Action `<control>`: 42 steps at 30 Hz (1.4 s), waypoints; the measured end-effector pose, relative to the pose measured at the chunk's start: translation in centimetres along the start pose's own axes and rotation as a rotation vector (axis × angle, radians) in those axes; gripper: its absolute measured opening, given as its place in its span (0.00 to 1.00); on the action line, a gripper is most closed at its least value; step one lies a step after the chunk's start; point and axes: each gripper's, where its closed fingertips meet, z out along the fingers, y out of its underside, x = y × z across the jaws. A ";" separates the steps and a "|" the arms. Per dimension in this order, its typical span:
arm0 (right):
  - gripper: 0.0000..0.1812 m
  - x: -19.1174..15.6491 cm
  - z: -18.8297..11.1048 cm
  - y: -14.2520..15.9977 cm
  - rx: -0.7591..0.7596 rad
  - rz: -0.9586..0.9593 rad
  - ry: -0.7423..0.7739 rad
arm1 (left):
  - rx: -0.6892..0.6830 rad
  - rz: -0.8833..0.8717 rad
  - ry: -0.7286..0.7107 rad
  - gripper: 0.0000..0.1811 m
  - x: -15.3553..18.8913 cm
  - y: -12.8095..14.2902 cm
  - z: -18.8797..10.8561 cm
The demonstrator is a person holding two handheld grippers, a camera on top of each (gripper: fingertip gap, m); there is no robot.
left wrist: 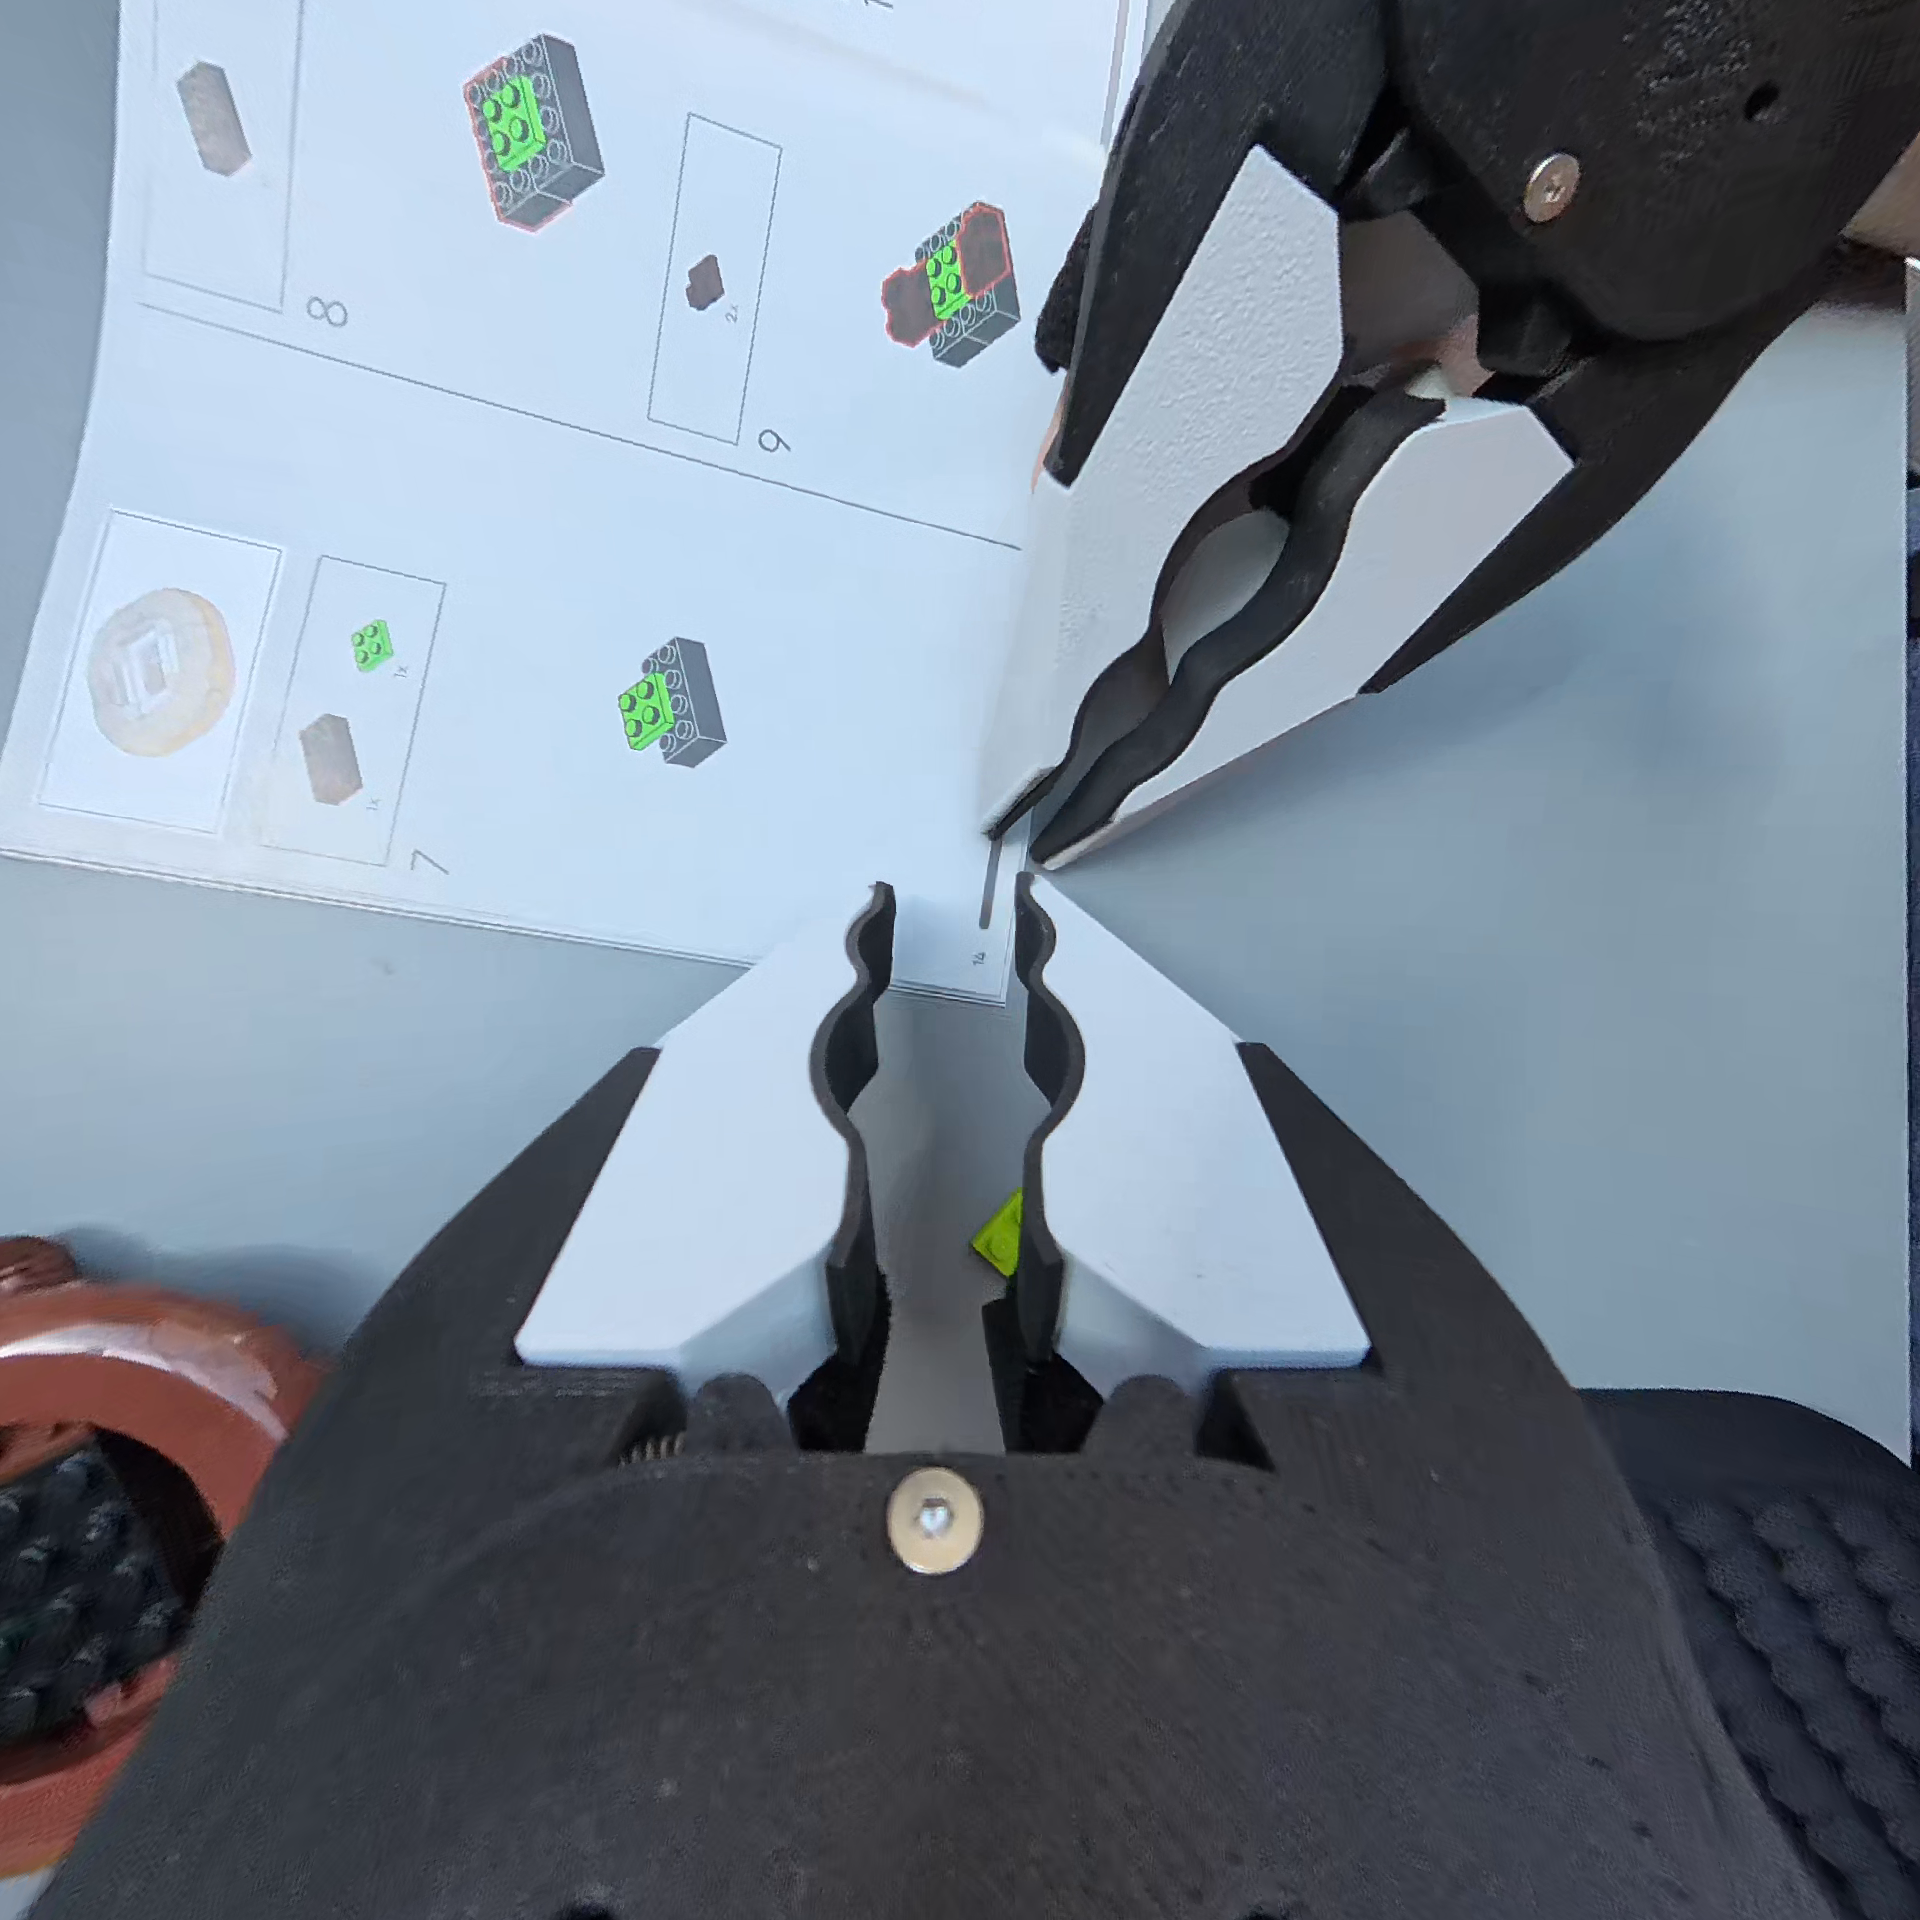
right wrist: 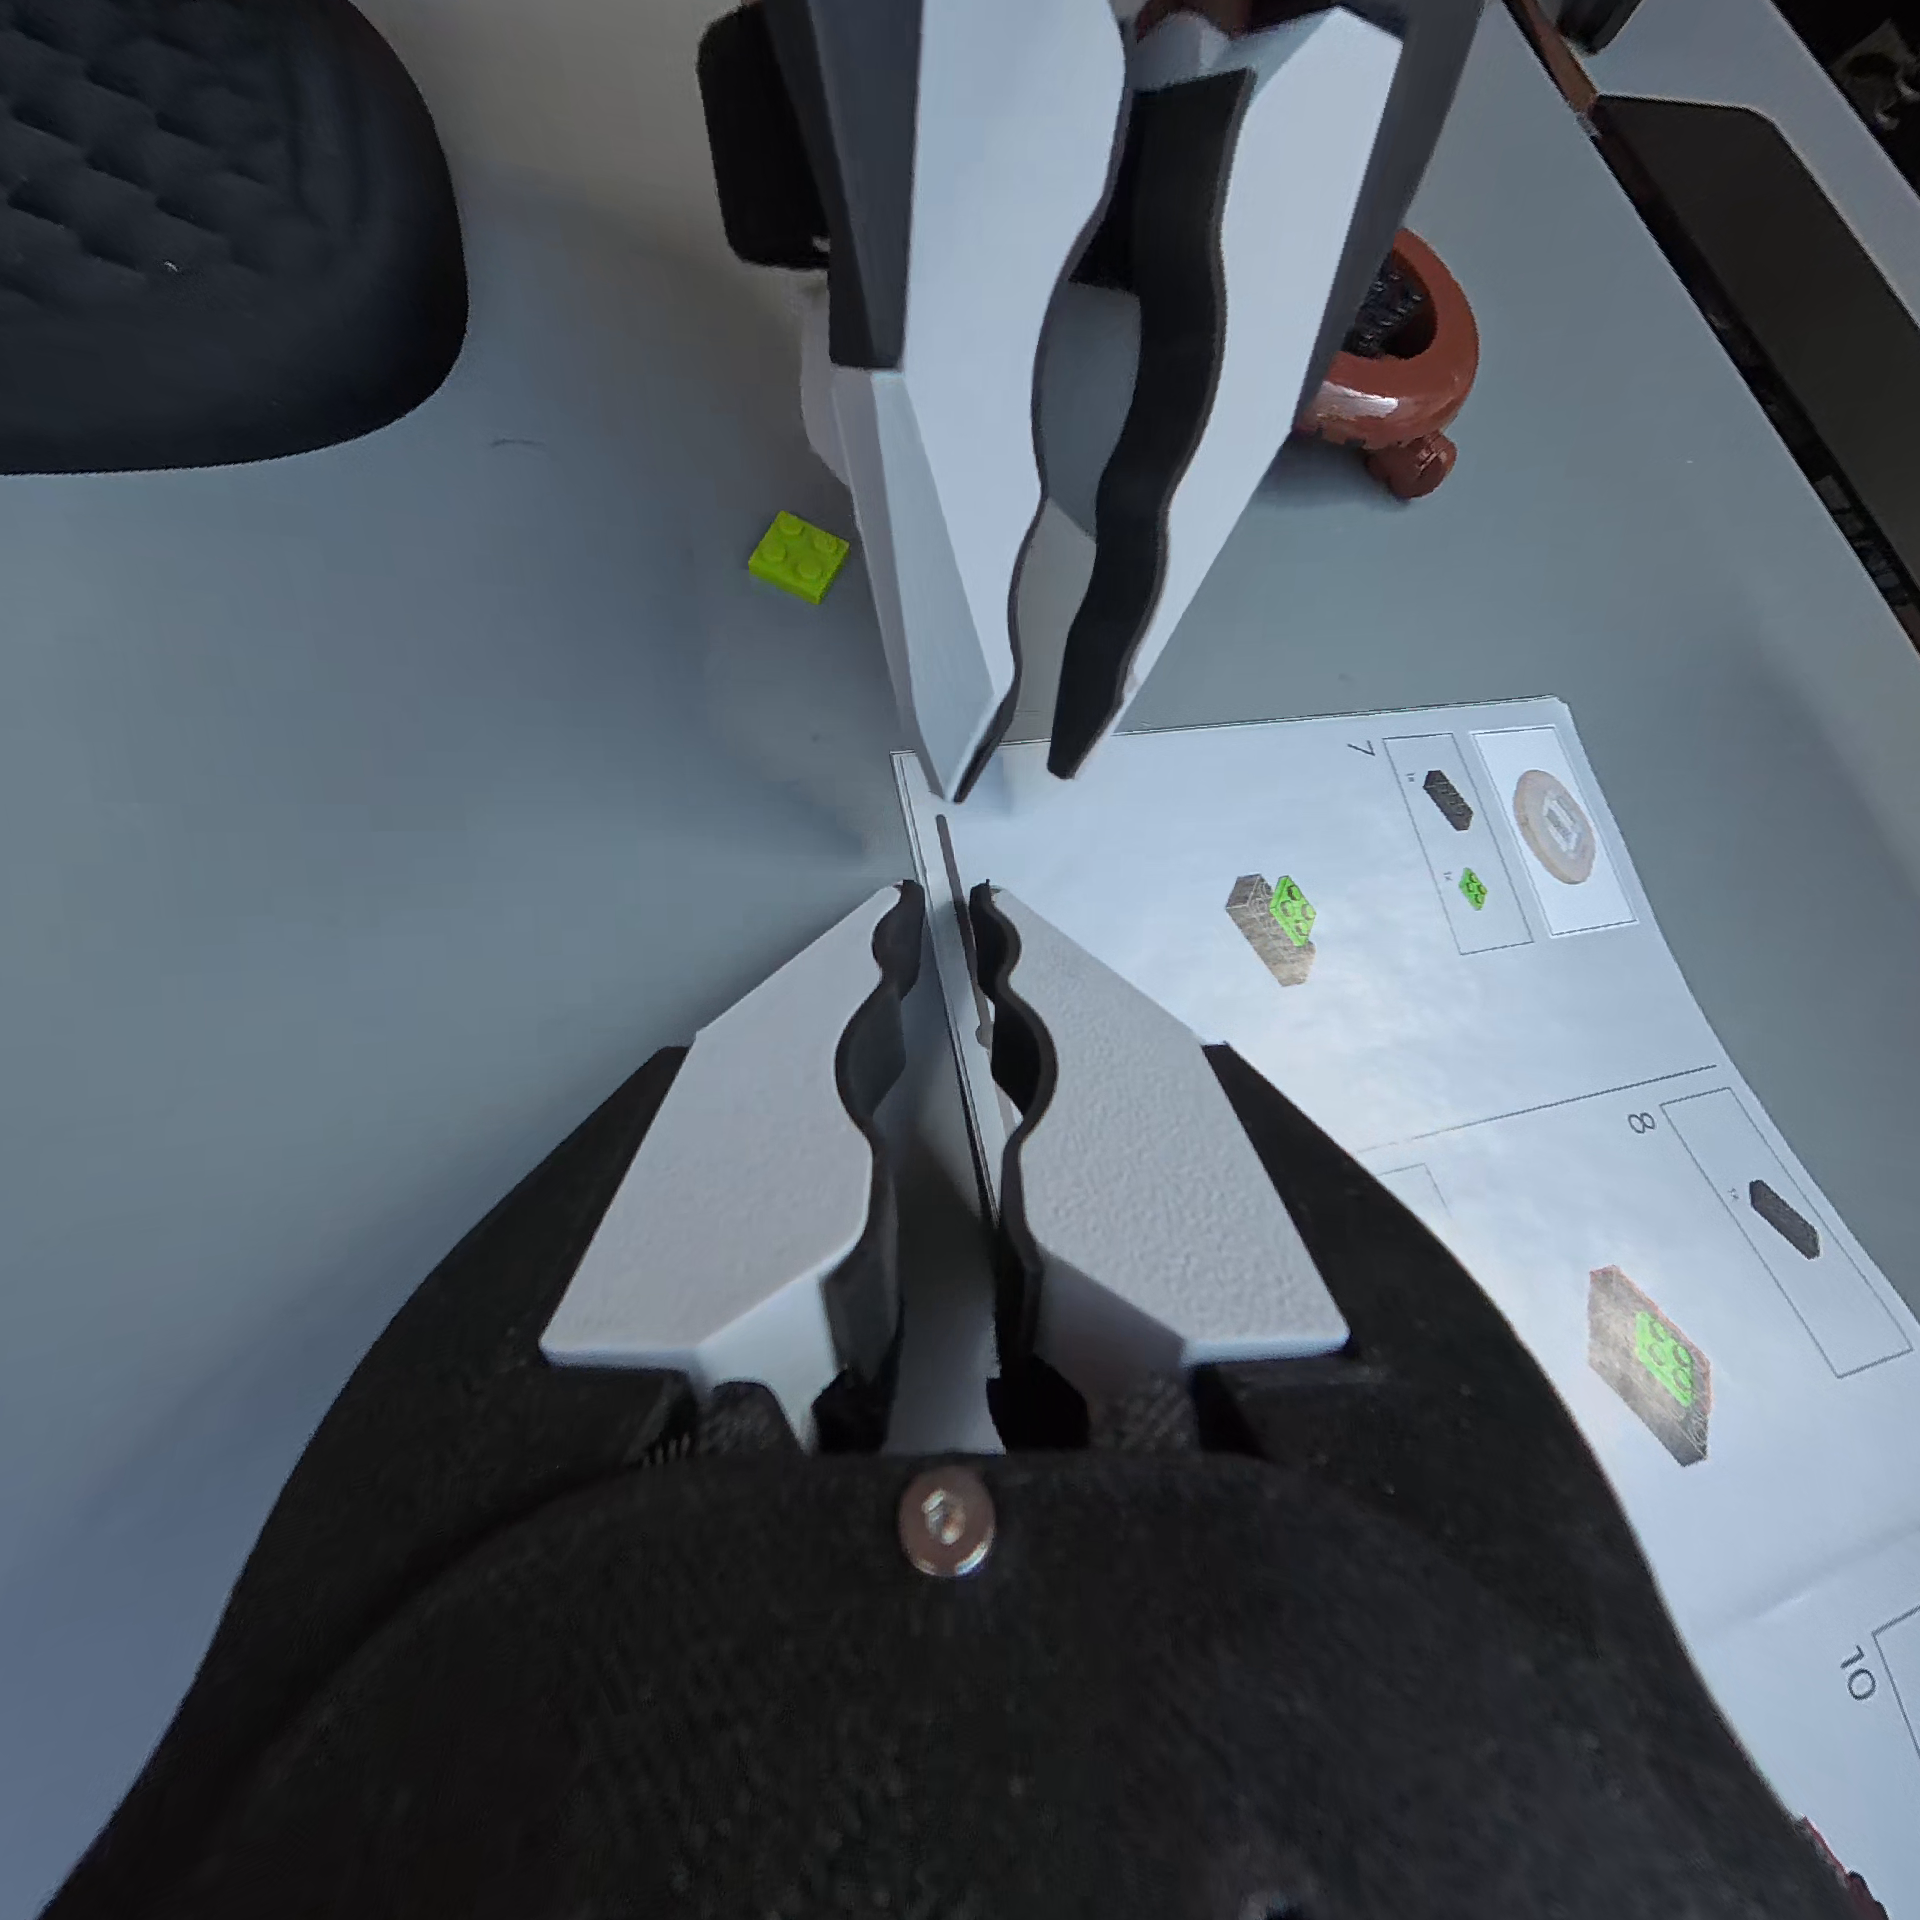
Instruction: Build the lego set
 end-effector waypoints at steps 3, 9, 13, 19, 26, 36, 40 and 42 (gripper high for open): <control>0.06 0.0 -0.6 -0.8 0.034 -0.001 -0.014 | 0.094 -0.029 -0.053 0.12 0.5 -0.4 -2.4; 0.18 1.0 -1.9 -3.2 0.068 -0.120 -0.156 | 0.455 -0.202 -0.179 0.16 4.1 -2.5 -8.4; 0.19 1.6 -1.6 -4.1 0.200 -0.130 -0.180 | 0.562 -0.226 -0.340 0.22 7.1 -3.5 -10.4; 0.19 2.5 -4.1 -6.3 0.481 -0.021 -0.097 | 0.720 -0.320 -0.377 0.25 10.1 -6.3 -13.1; 0.19 6.1 -7.0 -7.2 0.626 -0.064 0.145 | 0.833 -0.418 -0.416 0.24 13.1 -6.2 -15.2; 0.19 6.5 -6.7 -7.8 0.654 -0.160 0.243 | 0.789 -0.553 -0.518 0.25 17.6 -5.8 -15.6; 0.18 5.9 -6.9 -8.1 0.675 -0.147 0.205 | 0.695 -0.592 -0.581 0.26 18.2 -6.6 -14.1; 0.18 6.1 -7.0 -8.0 0.671 -0.127 0.198 | 0.667 -0.621 -0.600 0.26 18.2 -7.3 -13.6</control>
